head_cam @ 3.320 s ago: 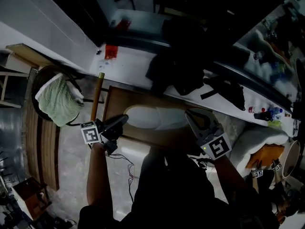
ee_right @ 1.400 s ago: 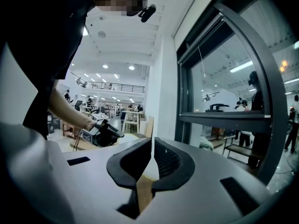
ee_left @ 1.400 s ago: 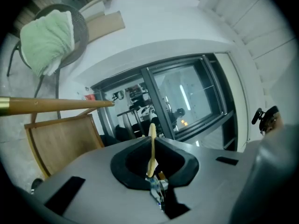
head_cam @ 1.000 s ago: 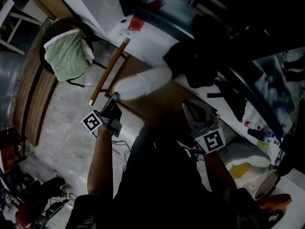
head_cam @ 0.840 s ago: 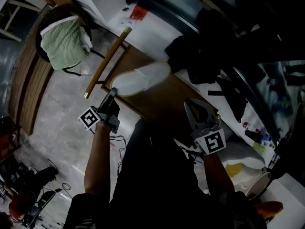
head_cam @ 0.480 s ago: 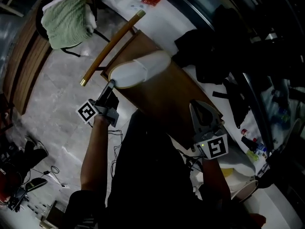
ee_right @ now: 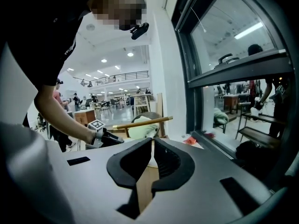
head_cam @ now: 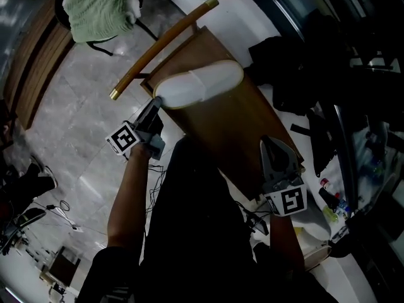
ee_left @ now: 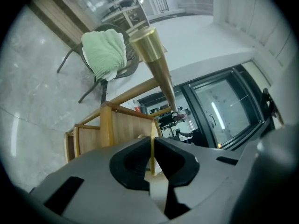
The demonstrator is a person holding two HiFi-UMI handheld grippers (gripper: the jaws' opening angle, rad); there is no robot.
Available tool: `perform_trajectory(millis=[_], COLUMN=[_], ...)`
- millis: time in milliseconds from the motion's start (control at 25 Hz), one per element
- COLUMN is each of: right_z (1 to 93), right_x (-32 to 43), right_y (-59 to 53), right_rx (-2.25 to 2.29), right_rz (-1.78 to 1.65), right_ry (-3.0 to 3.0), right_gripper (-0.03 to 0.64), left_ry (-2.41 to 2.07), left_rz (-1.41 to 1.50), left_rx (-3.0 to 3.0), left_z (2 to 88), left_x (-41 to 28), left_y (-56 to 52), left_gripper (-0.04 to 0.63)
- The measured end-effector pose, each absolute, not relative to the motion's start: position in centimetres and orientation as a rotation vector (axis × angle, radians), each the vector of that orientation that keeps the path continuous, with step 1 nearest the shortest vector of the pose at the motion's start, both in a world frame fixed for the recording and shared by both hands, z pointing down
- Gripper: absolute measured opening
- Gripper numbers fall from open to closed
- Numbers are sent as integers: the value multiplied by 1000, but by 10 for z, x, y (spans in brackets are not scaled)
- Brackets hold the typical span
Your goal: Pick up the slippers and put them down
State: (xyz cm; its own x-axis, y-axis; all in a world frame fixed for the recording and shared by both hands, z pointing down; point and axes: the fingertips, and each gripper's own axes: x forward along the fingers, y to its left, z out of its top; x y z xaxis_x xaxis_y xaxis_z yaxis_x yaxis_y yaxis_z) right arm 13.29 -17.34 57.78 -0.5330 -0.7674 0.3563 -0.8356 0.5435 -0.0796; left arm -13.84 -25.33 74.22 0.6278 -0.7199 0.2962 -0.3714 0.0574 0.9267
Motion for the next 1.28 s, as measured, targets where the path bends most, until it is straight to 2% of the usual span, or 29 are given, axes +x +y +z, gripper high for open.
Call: perform_trajectory(millis=[440,920,1080,1280], right_z=[595,618,626,629], right_x=[124,76,61,59], right_y=[-166,-180,-185,-195], right_rx=[1294,1186,1155,1168], right_rz=[389,336,331,273], right_ry=[-2506,-2542,-2565,-2584], right_gripper=[31,31,31,31], left_ry=[-1116,-1291,-1340,-1447], left_rz=[-42,372,428,339], left_rx=[1702,1929,1971,2015], left_z=[772,781,781,760], left_x=[-144,-146,-150,-165], left_y=[-245,-246,-246,-256], left_gripper=[35,97,101,104])
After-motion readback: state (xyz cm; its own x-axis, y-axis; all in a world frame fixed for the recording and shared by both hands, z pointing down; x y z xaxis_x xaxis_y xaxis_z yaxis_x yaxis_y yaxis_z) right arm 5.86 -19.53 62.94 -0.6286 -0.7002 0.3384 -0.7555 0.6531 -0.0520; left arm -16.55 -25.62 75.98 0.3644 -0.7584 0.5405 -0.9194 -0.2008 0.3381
